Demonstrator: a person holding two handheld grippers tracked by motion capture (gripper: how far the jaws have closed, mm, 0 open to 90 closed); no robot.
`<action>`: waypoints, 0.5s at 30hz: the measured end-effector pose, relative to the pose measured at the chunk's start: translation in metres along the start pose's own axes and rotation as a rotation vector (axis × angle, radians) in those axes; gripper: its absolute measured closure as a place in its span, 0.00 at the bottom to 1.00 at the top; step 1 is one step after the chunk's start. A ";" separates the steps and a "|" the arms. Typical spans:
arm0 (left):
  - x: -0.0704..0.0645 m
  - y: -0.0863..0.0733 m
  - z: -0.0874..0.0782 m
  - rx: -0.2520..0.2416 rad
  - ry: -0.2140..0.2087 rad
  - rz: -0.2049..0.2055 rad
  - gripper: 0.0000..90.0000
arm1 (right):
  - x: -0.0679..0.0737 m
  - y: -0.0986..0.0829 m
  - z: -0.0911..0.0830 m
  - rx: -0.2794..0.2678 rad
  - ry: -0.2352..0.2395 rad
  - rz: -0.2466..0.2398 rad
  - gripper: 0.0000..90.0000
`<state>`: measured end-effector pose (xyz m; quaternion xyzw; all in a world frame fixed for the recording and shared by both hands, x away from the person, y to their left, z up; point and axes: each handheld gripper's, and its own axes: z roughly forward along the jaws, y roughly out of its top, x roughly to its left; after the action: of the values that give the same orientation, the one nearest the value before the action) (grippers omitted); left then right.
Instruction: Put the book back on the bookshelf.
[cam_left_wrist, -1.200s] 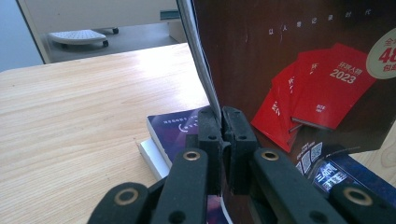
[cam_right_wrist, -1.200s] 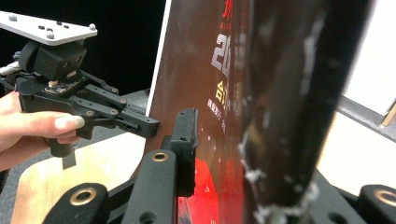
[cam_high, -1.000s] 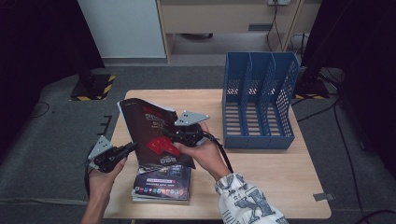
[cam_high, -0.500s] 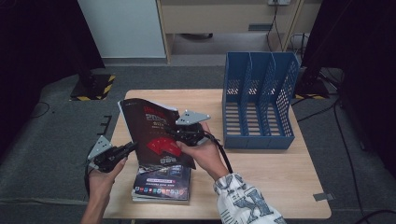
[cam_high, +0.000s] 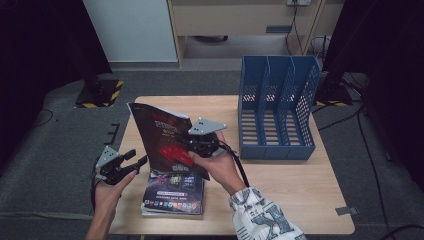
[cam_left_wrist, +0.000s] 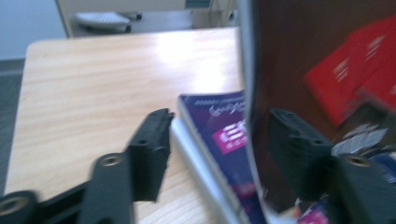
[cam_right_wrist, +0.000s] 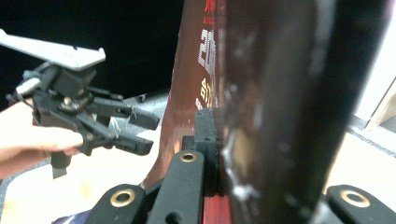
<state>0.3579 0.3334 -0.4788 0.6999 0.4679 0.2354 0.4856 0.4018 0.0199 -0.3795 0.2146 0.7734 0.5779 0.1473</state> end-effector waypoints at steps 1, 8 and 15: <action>0.000 0.000 0.000 0.000 0.000 0.000 0.35 | 0.000 0.000 0.000 0.000 0.000 0.000 0.97; 0.005 -0.009 0.009 0.025 0.004 -0.026 0.13 | -0.005 0.009 -0.003 -0.030 -0.023 0.015 0.97; 0.010 -0.013 0.012 0.051 0.030 -0.014 0.07 | -0.009 0.013 -0.005 -0.050 -0.053 0.027 0.97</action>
<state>0.3665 0.3374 -0.4968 0.7050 0.4859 0.2303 0.4624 0.4098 0.0143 -0.3655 0.2365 0.7518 0.5931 0.1650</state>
